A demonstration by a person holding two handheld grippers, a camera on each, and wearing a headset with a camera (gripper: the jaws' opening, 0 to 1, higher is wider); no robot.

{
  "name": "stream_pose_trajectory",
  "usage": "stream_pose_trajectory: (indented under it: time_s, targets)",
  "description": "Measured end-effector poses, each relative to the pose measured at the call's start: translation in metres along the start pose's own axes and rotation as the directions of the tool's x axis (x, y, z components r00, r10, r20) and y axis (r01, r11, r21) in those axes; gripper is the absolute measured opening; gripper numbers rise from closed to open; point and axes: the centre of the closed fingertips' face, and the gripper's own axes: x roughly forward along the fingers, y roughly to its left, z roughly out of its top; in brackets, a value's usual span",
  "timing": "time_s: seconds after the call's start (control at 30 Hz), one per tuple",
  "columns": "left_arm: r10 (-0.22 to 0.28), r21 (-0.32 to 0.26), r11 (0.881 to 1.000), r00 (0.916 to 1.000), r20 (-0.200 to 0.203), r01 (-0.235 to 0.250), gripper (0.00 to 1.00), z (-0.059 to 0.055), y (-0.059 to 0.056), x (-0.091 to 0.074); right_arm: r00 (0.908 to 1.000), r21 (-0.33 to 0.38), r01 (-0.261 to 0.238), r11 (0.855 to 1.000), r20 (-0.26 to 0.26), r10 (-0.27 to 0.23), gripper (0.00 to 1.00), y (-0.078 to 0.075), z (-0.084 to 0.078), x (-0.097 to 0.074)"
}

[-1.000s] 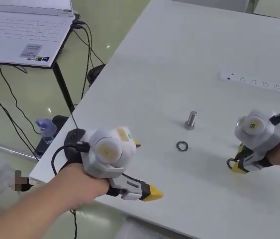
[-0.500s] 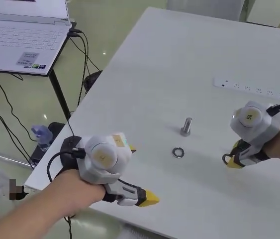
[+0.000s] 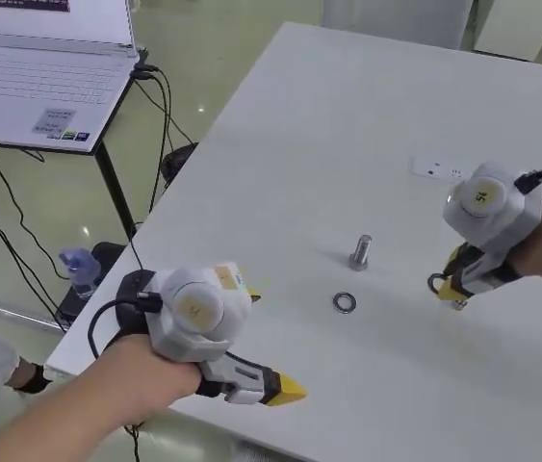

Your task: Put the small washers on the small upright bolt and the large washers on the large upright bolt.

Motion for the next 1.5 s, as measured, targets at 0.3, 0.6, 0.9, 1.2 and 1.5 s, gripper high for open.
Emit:
stream_pose_trajectory:
  time_s: [0.3, 0.6, 0.9, 1.2, 1.5]
  targets:
    - [-0.002, -0.012, 1.000, 1.0000, -0.007, 0.002, 0.83, -0.004, 0.001, 0.003, 0.9995, 0.007, 0.019, 1.000, 0.024, -0.020, 0.21, -0.021, 0.014, -0.009]
    - [0.001, -0.019, 1.000, 1.0000, -0.004, -0.001, 0.82, -0.003, 0.004, 0.006, 0.9989, -0.009, 0.026, 1.000, 0.039, -0.026, 0.21, -0.032, 0.034, -0.007]
    - [-0.007, -0.018, 1.000, 1.0000, 0.002, 0.007, 0.83, 0.000, 0.006, 0.010, 0.9992, -0.024, 0.021, 1.000, 0.035, -0.020, 0.21, -0.038, 0.048, 0.003]
    - [-0.019, -0.032, 0.999, 0.9998, 0.004, 0.019, 0.88, -0.005, 0.007, 0.011, 0.9991, -0.029, 0.014, 0.999, 0.040, -0.013, 0.21, -0.046, 0.062, 0.013]
    - [-0.023, -0.030, 0.999, 0.9997, 0.010, 0.023, 0.92, -0.006, 0.007, 0.012, 0.9994, -0.042, 0.009, 0.999, 0.035, -0.008, 0.21, -0.051, 0.074, 0.023]
